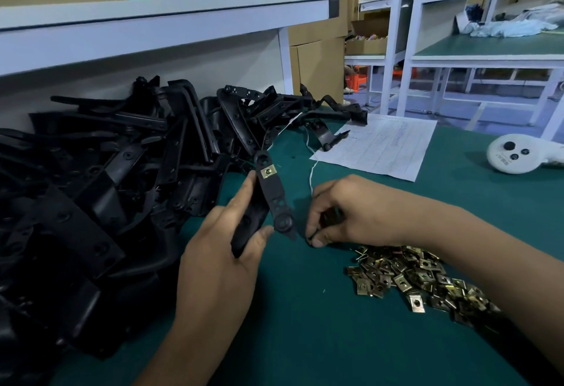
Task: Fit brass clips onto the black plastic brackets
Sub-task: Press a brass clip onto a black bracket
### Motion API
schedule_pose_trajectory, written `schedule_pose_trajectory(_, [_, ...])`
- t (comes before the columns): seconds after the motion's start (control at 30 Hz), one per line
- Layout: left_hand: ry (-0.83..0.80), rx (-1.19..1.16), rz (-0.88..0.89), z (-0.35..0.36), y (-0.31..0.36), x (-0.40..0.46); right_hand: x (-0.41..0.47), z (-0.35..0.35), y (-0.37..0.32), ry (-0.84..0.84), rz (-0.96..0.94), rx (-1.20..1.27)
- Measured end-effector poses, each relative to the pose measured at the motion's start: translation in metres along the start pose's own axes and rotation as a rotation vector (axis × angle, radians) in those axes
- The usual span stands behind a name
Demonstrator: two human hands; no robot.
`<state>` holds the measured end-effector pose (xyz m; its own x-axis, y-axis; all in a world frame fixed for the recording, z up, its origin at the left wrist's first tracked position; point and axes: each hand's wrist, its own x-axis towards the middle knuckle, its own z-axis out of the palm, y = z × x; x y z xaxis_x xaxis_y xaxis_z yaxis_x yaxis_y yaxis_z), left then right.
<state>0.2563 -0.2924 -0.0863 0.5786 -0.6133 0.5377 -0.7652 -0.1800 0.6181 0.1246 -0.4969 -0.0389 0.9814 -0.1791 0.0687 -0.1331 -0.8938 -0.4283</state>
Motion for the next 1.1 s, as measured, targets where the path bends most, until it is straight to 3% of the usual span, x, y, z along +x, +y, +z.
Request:
schedule_pose_trajectory(0.2, [0.023,0.029,-0.002,0.002,-0.001,-0.001,-0.003,0.0,-0.001,-0.009,-0.021,0.052])
schedule_pose_trajectory(0.3, [0.015,0.066,-0.014,0.001,-0.002,-0.001,-0.004,-0.003,-0.002,0.021,-0.043,0.37])
schedule_pose_trajectory(0.47, [0.022,0.058,-0.042,0.001,-0.002,-0.002,-0.001,-0.008,-0.007,0.244,-0.096,0.823])
schedule_pose_trajectory(0.6, [0.016,0.053,-0.067,0.001,-0.001,-0.002,0.0,-0.007,-0.011,0.255,-0.073,1.194])
schedule_pose_trajectory(0.9, [0.083,0.053,-0.08,0.002,-0.002,-0.001,0.001,-0.001,-0.016,0.186,-0.16,1.205])
schedule_pose_trajectory(1.1, [0.092,0.054,-0.079,0.002,-0.001,-0.002,0.001,0.001,-0.019,0.167,-0.119,1.184])
